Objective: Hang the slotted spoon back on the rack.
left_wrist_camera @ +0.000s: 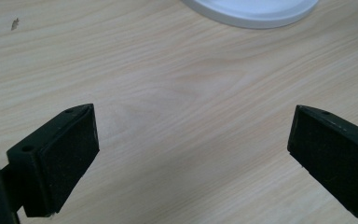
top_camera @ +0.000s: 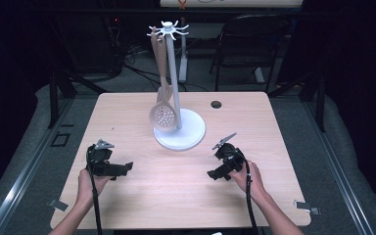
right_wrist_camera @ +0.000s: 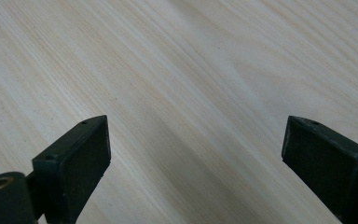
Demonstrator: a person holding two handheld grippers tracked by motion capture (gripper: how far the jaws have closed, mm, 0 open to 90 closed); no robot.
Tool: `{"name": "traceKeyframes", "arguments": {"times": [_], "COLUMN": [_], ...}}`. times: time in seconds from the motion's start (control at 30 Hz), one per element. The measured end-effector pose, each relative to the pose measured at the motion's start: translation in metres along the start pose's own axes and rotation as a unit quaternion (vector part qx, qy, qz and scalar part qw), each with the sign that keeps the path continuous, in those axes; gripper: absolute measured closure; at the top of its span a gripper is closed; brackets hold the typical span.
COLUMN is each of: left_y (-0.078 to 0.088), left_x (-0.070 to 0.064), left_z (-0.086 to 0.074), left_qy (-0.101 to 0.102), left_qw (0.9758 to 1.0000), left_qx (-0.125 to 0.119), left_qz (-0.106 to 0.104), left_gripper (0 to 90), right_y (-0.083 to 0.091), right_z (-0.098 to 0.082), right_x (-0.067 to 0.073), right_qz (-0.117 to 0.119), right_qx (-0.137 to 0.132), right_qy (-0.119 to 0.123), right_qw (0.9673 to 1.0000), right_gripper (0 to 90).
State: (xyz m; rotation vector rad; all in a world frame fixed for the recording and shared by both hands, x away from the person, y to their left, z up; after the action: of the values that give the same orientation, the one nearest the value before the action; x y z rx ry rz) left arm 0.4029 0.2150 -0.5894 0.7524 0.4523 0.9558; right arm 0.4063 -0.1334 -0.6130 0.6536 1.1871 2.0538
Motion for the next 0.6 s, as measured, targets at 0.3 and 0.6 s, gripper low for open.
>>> {"name": "traceKeyframes", "arguments": {"times": [0.3, 0.6], "left_y": [-0.007, -0.009], "left_x": [0.013, 0.023], "left_z": [-0.006, -0.004], "left_qy": [0.004, 0.024], "left_qw": [0.9997, 0.9993], "left_qx": [0.005, -0.006], "left_qz": [0.023, 0.028], "left_gripper": [0.9, 0.2], "right_y": [-0.002, 0.001], "right_z": [-0.001, -0.002], "right_x": [-0.003, -0.008], "right_qz": [-0.006, 0.001], "right_qx": [0.002, -0.01], "right_qy": [0.0, -0.012], "right_qw": [1.0, 0.9999], "right_gripper": [7.4, 7.1]}}
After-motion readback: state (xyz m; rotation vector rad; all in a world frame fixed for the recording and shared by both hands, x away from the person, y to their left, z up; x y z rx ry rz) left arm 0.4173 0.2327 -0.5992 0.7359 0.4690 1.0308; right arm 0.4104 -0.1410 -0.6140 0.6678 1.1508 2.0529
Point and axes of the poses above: each handheld gripper's, and its own axes: y roughly backward along the jaws, z roughly out of its top, x roughly to its left, the point moved 9 cm from there along -y, roughly forward along the jaws, and after that the axes turned 5 degrees about -y, right-handed, at the moved point
